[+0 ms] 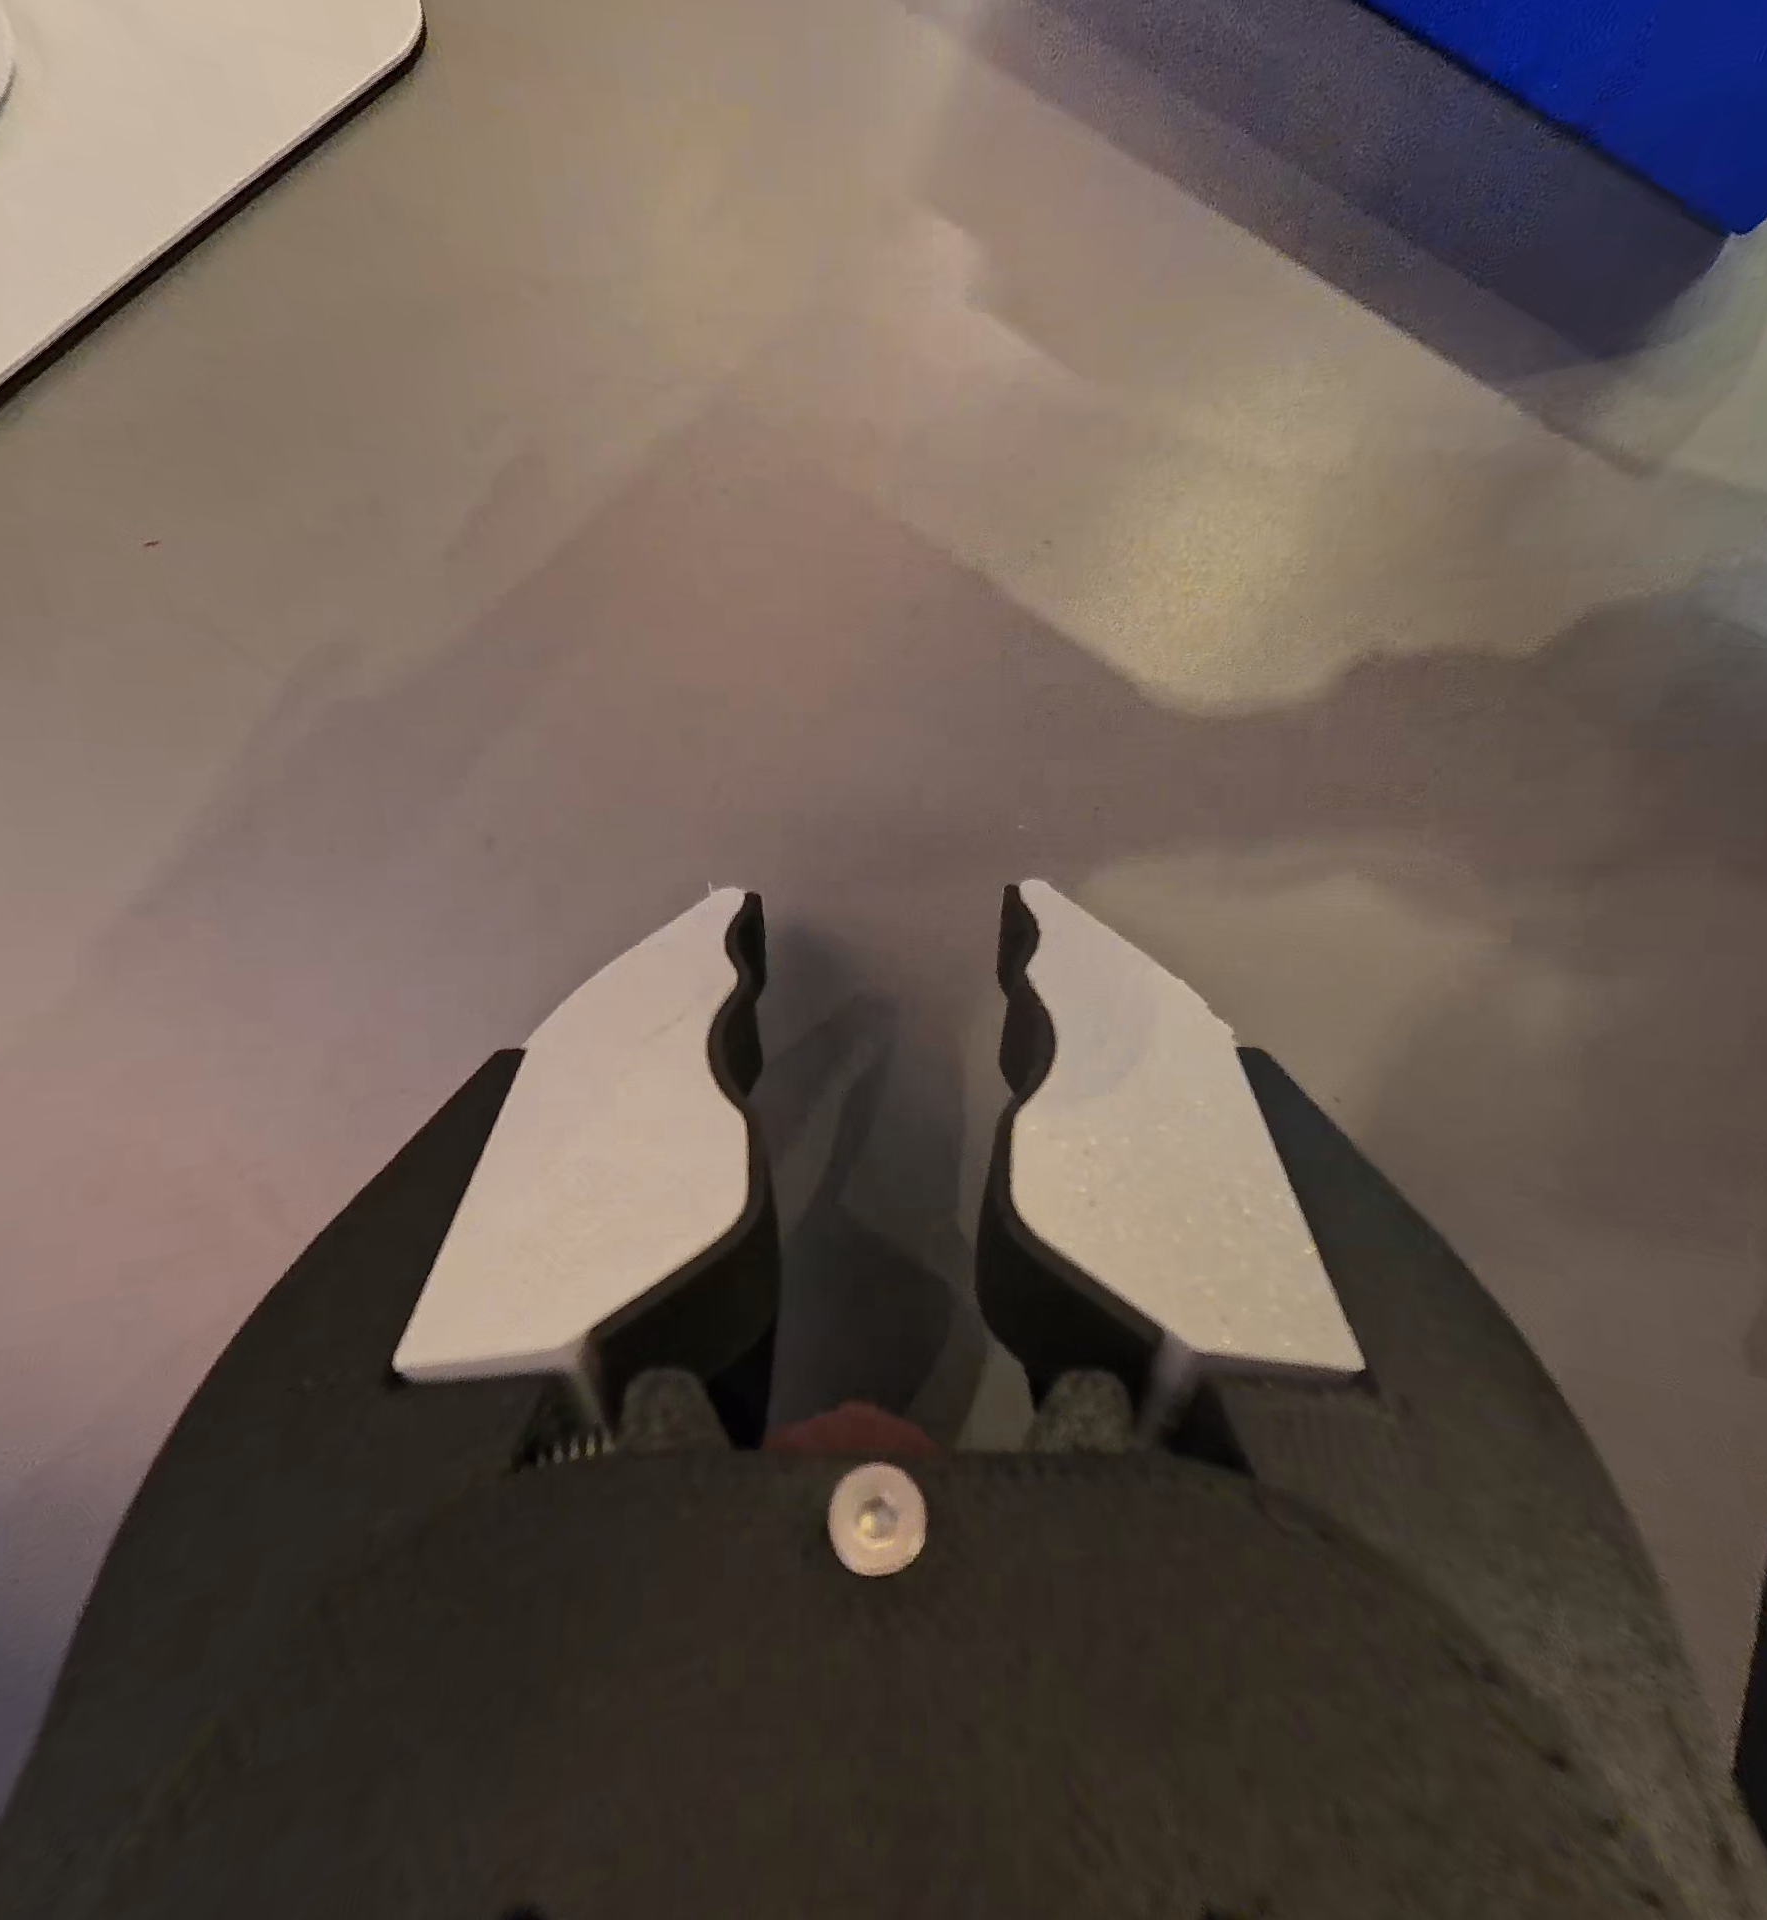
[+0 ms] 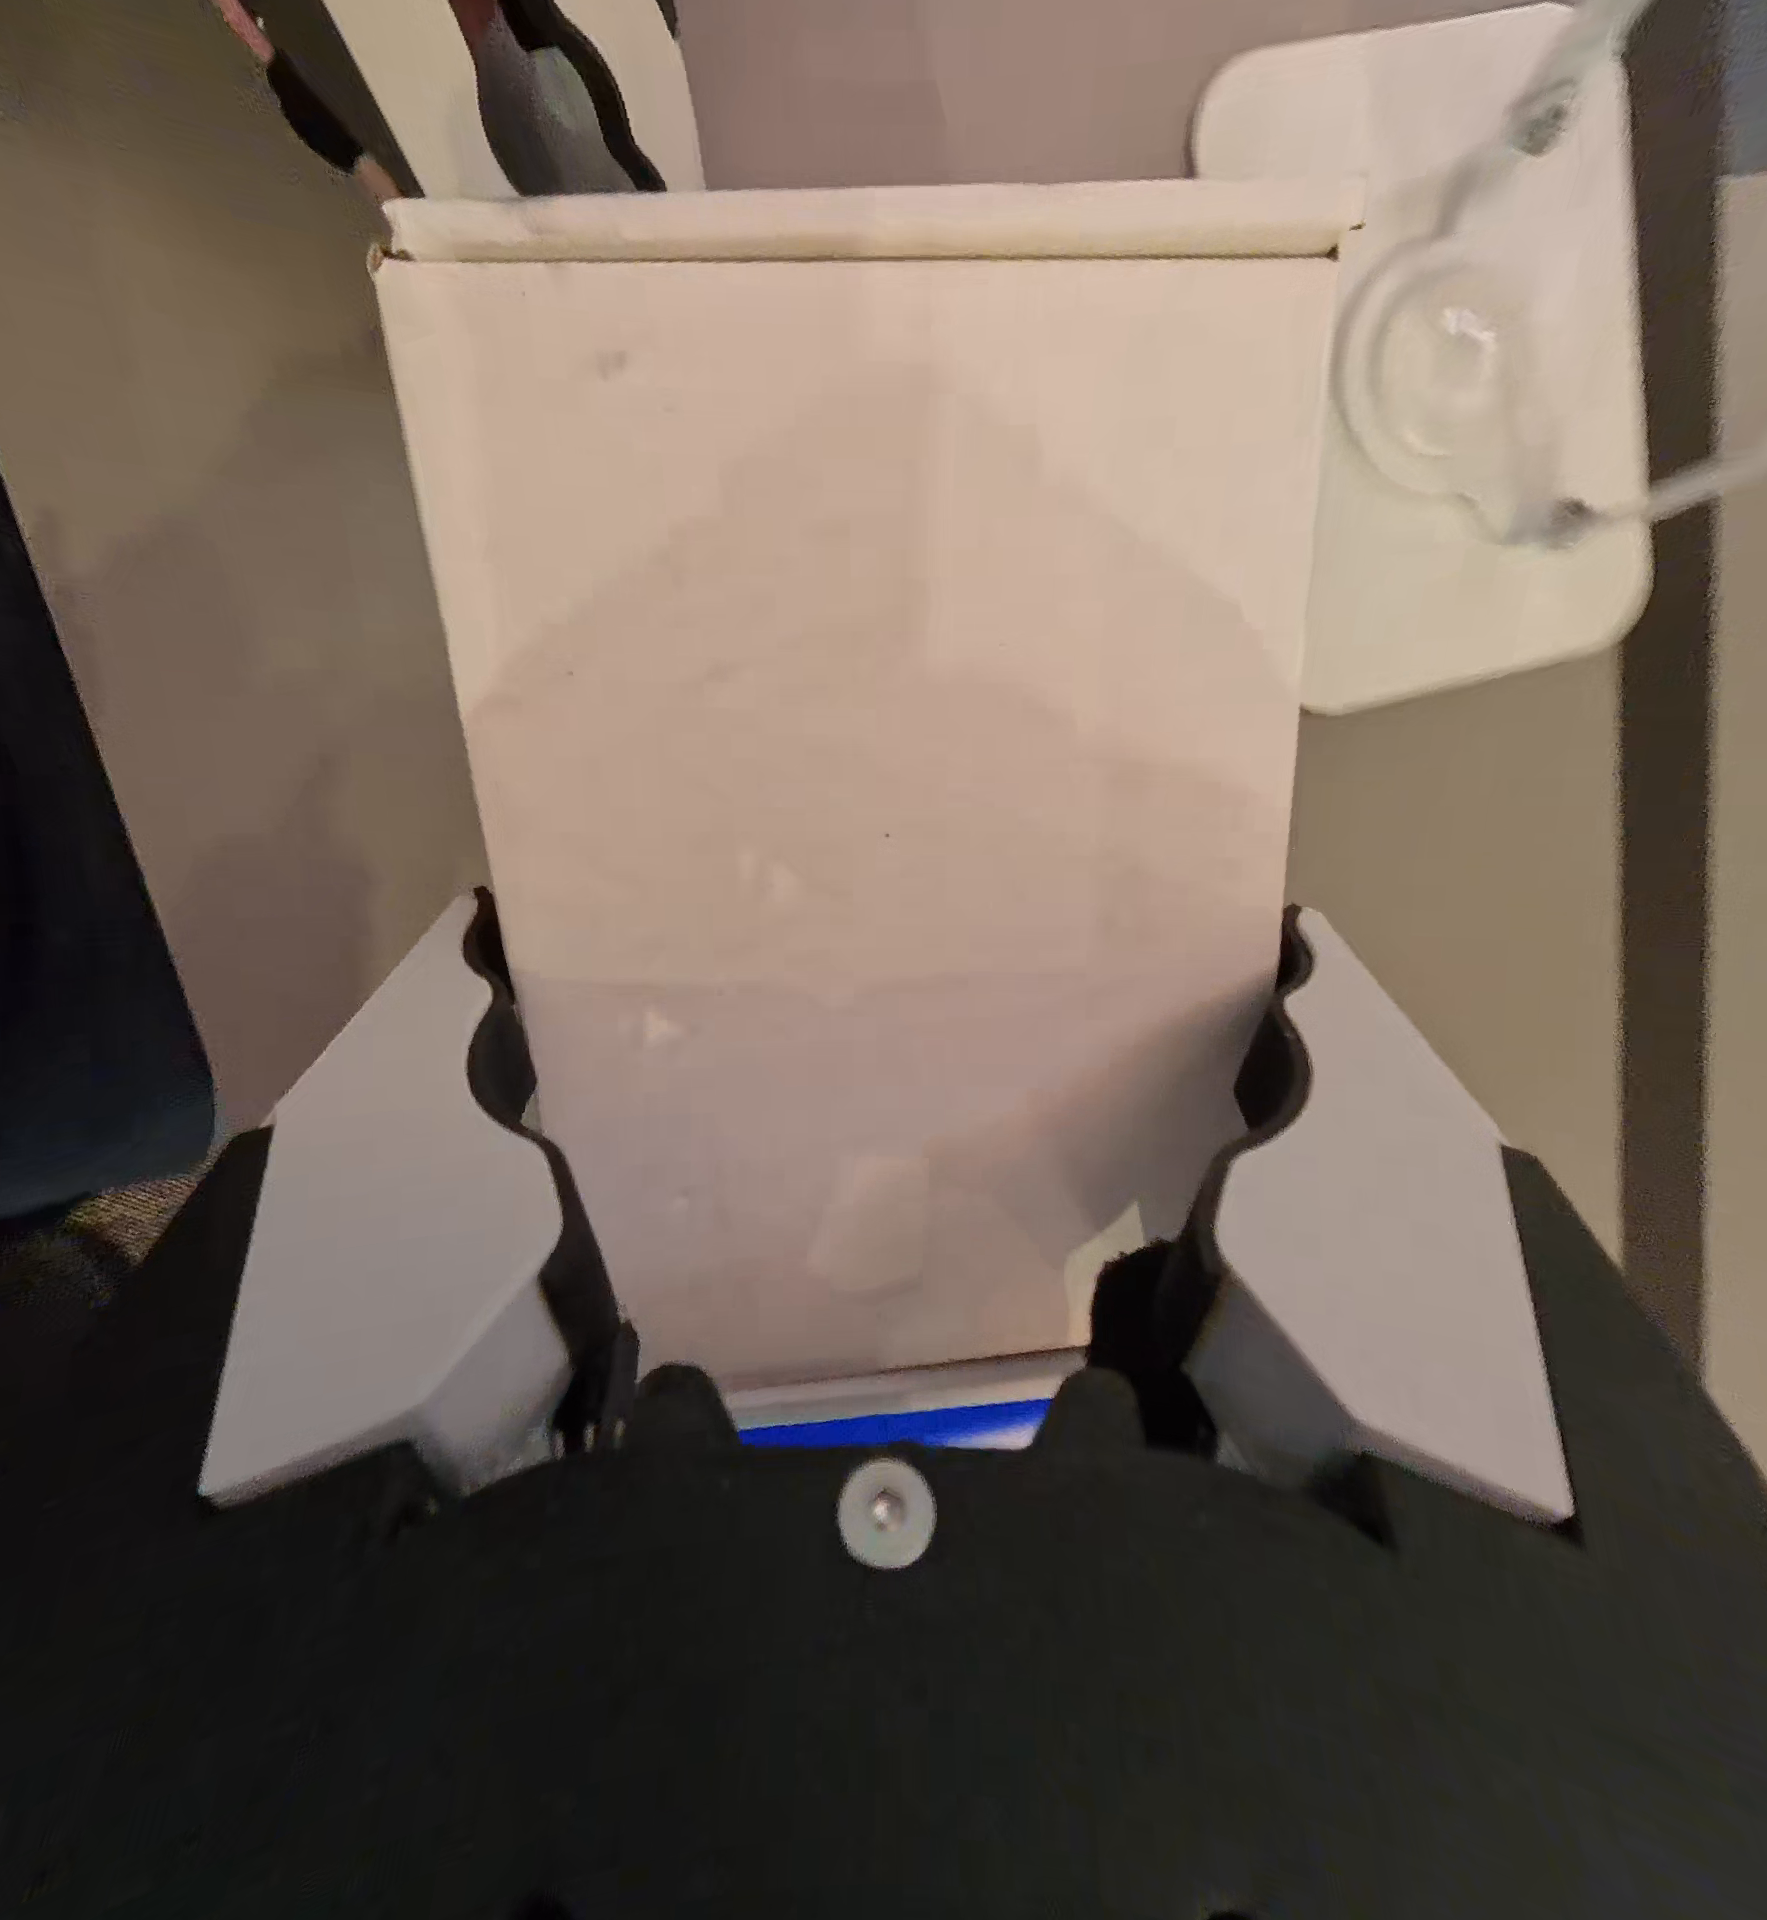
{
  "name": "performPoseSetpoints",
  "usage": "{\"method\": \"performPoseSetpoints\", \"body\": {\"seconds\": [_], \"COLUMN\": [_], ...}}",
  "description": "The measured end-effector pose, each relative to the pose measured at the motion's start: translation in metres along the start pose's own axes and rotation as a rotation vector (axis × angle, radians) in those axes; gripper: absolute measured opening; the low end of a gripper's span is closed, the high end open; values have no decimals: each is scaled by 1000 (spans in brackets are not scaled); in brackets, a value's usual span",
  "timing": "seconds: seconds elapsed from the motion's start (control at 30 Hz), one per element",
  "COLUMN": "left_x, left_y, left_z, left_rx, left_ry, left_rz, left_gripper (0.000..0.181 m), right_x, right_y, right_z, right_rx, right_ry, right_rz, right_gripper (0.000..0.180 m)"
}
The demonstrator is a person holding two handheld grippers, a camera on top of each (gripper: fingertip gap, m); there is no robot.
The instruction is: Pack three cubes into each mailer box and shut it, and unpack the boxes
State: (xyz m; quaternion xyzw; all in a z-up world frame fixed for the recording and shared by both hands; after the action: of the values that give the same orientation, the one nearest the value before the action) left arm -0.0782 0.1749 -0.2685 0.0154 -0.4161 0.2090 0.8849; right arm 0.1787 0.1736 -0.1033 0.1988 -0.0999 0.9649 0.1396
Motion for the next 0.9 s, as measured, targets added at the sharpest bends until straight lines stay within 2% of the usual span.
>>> {"method": "performPoseSetpoints", "body": {"seconds": [0.17,0.33,0.43,0.6,0.77,0.83,0.9], "left_x": [-1,-1,-1,-1,-1,-1,-1], "left_y": [1,4,2,2,2,1,1], "left_z": [-5,-5,-7,-7,-7,-7,-7], "left_rx": [7,1,8,20,29,31,36], "left_ry": [46,43,62,64,66,67,68], "left_rz": [11,32,16,11,4,2,0], "left_gripper": [43,42,42,41,40,40,40], "right_x": [-79,-173,-208,-248,-267,-265,-265], "right_y": [-1,17,29,39,45,44,39], "right_z": [84,109,100,65,17,11,11], "right_rx": [-126,-147,-120,-43,47,101,61], "right_ry": [146,378,414,513,590,583,613], "right_rz": [-29,-87,-94,-63,21,6,44], "right_gripper": [138,138,138,138,139,131,131]}}
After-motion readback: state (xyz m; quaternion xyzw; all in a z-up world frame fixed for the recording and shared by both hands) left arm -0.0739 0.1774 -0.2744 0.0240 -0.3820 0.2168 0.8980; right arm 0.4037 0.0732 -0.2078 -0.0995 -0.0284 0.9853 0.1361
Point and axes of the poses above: each gripper's, where its closed fingertips meet, z back along the fingers, x out of its top, y = z × x across the jaws, the point moved 8 cm from there along z, back along the fingers
